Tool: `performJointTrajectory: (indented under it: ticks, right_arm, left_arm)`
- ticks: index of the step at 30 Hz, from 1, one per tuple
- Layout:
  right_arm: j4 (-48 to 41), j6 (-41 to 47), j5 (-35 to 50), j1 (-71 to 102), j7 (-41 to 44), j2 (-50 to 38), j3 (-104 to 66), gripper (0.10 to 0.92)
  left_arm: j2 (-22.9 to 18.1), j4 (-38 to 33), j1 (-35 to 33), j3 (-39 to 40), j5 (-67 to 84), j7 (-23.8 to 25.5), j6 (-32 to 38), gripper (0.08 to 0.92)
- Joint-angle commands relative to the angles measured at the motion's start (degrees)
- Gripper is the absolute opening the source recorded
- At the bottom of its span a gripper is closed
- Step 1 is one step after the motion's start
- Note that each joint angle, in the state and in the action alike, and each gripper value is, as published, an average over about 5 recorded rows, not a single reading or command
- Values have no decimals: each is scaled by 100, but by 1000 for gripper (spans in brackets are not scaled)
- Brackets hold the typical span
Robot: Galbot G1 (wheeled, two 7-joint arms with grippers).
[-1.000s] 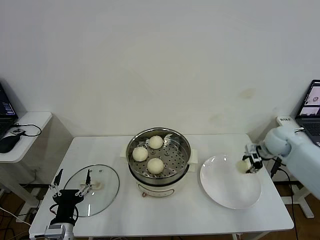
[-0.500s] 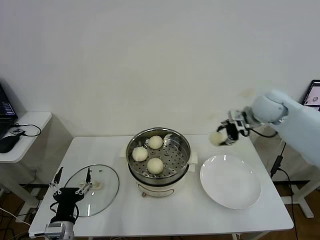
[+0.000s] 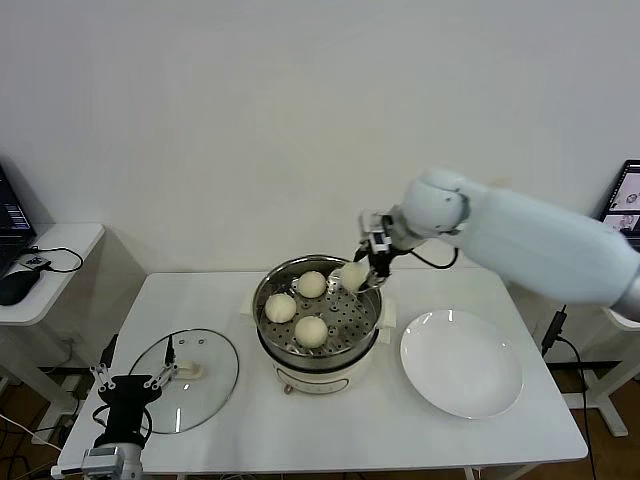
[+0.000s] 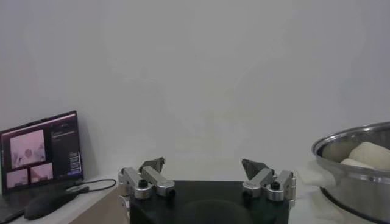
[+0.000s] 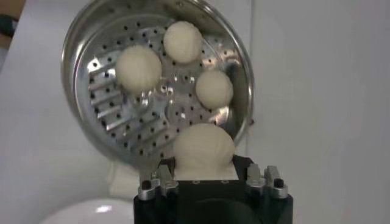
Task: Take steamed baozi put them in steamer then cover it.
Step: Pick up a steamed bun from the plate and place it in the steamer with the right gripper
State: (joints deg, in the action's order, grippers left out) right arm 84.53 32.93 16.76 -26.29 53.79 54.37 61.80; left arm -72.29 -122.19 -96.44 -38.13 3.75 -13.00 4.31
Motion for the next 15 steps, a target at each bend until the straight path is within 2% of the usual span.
performJointTrajectory:
  ticks: [1,15]
  right_arm:
    - [-463,446,117,358,-417,827,422,611]
    - [-653,541,-239,615,-370,832,337,611]
  left_arm:
    - [22,17,-2,-33,16,0,9,823]
    - [12,71,51,-5,22,2,8,823]
